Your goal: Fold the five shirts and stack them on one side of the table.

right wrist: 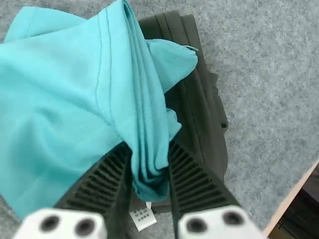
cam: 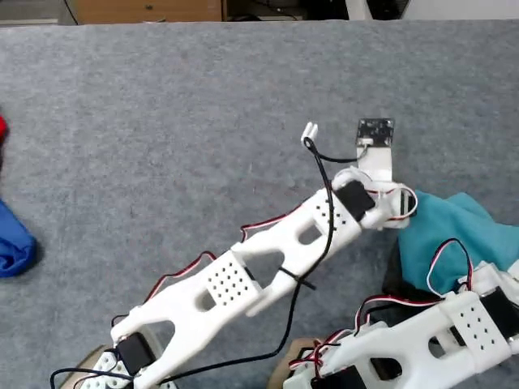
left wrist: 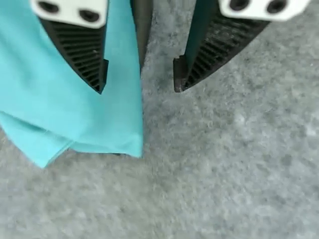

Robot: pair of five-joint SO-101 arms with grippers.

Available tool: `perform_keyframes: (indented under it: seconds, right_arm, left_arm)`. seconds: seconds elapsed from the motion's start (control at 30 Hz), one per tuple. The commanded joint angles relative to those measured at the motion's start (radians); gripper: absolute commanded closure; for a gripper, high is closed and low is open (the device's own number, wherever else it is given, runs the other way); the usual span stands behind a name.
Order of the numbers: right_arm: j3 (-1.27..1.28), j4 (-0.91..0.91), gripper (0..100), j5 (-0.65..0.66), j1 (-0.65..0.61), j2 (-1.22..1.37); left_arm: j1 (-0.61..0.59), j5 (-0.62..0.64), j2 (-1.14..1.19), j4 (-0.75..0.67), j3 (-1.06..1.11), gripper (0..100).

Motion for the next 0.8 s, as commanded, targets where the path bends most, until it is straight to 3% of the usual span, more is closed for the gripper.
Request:
perform_keyframes:
  seconds: [0.0, 0.77]
  right_arm:
    - [0.001, -0.003, 99.4, 0.011, 0.021, -0.03]
    - [0.001, -0.002, 99.4, 0.009, 0.015, -0.03]
  left_arm:
    - [0.005, 0.029, -0.05, -0.029, -0.014, 77]
    - [0.021, 0.161, 0.093, -0.287, -0.002, 81]
